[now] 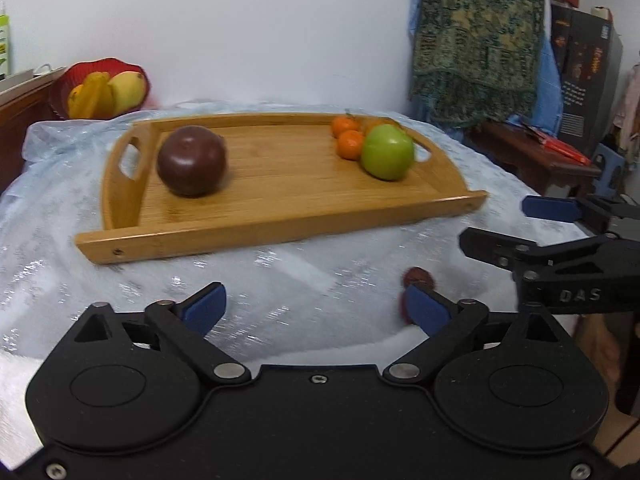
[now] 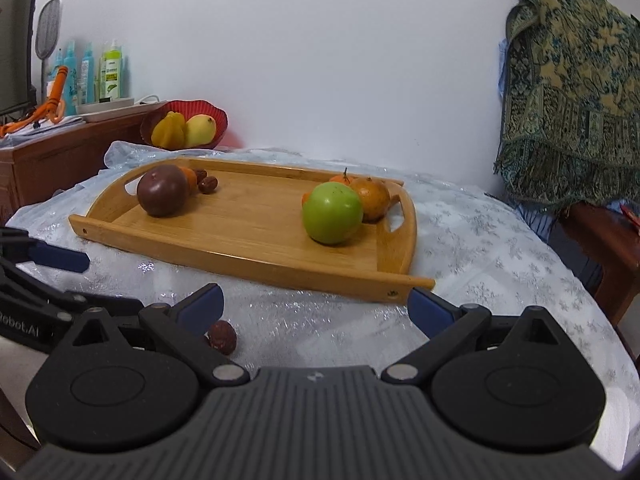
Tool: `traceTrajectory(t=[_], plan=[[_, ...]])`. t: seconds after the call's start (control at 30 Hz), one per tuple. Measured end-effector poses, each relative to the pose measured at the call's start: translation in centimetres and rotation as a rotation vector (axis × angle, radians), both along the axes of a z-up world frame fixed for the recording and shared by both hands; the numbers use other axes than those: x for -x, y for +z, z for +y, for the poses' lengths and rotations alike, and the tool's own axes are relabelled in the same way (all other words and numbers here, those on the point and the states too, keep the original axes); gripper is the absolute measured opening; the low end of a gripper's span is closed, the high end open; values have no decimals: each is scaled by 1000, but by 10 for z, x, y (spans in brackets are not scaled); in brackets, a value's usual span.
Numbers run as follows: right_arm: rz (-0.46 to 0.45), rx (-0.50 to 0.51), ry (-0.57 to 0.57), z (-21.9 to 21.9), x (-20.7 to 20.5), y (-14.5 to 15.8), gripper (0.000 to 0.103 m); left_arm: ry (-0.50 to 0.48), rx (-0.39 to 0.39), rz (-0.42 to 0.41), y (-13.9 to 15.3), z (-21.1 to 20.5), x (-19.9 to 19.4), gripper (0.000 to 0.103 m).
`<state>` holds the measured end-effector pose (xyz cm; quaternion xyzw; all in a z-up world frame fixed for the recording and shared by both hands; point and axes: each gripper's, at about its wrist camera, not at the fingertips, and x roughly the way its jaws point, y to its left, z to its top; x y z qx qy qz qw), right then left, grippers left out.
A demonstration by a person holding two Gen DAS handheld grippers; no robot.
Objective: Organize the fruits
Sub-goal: 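Move both tools back toward the remaining red dates in front of the tray, then grasp a red date with the left tool while the right tool approaches another date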
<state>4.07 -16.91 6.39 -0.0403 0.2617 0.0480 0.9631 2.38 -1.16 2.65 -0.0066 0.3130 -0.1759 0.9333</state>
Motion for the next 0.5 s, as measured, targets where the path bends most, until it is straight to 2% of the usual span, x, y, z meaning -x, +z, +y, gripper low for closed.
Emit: traceTrajectory(t=[0.27,0.43,0.5], plan=[[6,-18,-11,-10,6,-5,100,-55,-5,-3,1,-22,12,80],[-3,-44,-11,-15,8,-4,96,-77,-8,20,-1,-33,13,50],[2,-56,-9,-16,8,-5,94,-86,5,32,-1,-35,12,44]])
